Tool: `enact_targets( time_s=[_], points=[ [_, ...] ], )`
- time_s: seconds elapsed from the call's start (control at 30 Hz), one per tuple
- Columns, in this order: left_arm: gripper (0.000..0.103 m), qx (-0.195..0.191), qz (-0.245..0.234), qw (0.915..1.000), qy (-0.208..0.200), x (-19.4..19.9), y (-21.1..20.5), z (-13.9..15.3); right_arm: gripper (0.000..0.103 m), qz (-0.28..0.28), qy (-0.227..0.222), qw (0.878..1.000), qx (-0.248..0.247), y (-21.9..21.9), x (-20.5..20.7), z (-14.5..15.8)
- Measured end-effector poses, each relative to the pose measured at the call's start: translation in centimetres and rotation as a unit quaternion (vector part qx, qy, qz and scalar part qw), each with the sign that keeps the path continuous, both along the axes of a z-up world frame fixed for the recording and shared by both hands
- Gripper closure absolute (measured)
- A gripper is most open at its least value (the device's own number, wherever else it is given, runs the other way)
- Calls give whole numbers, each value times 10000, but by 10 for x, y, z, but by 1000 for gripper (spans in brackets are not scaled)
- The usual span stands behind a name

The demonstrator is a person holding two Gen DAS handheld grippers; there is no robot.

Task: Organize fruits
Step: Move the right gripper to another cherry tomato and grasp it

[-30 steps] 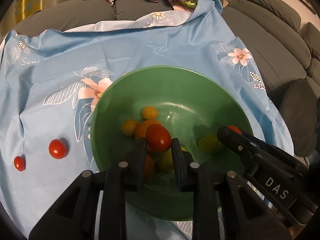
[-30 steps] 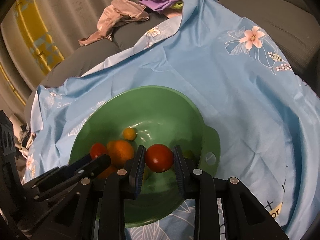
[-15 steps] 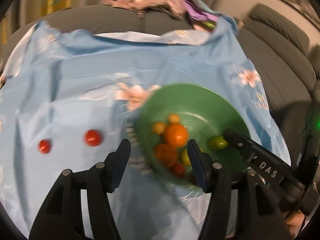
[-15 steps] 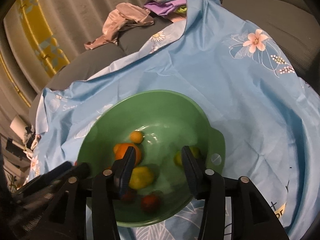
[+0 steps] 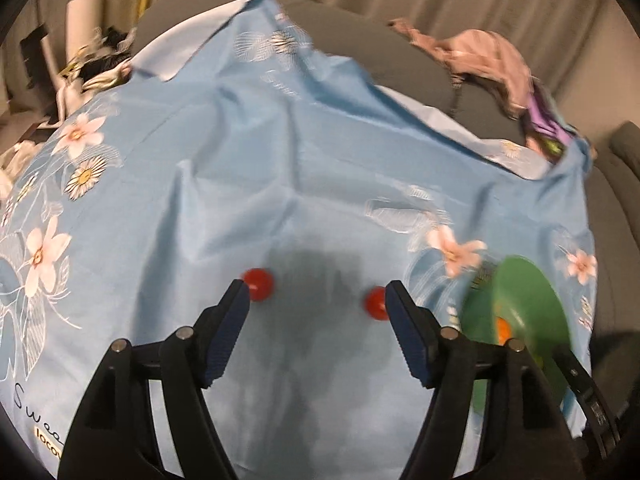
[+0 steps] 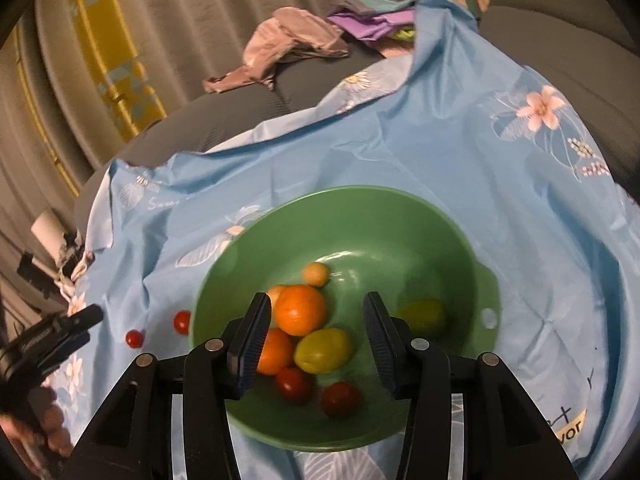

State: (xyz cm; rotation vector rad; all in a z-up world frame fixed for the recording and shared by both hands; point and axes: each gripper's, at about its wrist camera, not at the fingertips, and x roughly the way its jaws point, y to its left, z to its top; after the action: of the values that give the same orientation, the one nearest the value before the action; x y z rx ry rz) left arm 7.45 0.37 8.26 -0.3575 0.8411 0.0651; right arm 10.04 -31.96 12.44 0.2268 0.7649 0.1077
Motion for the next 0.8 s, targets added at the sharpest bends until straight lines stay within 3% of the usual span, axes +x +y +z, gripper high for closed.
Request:
enact_targets(
  time_s=[0.17,0.33,0.43,0.57,0.63,0.73,0.8],
  points=[
    [33,-148,71,9998,131,4,19,-9,55,276,-154,9993,-217,26,-1,4],
    [34,-22,226,9994,244,8,29,-18,55,751,-299,9958,-418,60,-4,7],
    [34,-202,161,9992,295,12,35,-23,55,1017,-282,9930,-527,80,1,10],
    [38,-366,239,9984,363,15,42,-29,55,1364,-80,9893,-516,108,18,21],
    [39,-334,260,9984,385,16,42,-30,55,1505,263,9876,-355,121,33,22],
    [40,-286,220,9986,399,19,41,-34,55,1688,691,9832,-43,141,61,13],
    [46,-345,177,9983,443,24,41,-39,55,1698,880,9815,-47,153,71,-2]
  ],
)
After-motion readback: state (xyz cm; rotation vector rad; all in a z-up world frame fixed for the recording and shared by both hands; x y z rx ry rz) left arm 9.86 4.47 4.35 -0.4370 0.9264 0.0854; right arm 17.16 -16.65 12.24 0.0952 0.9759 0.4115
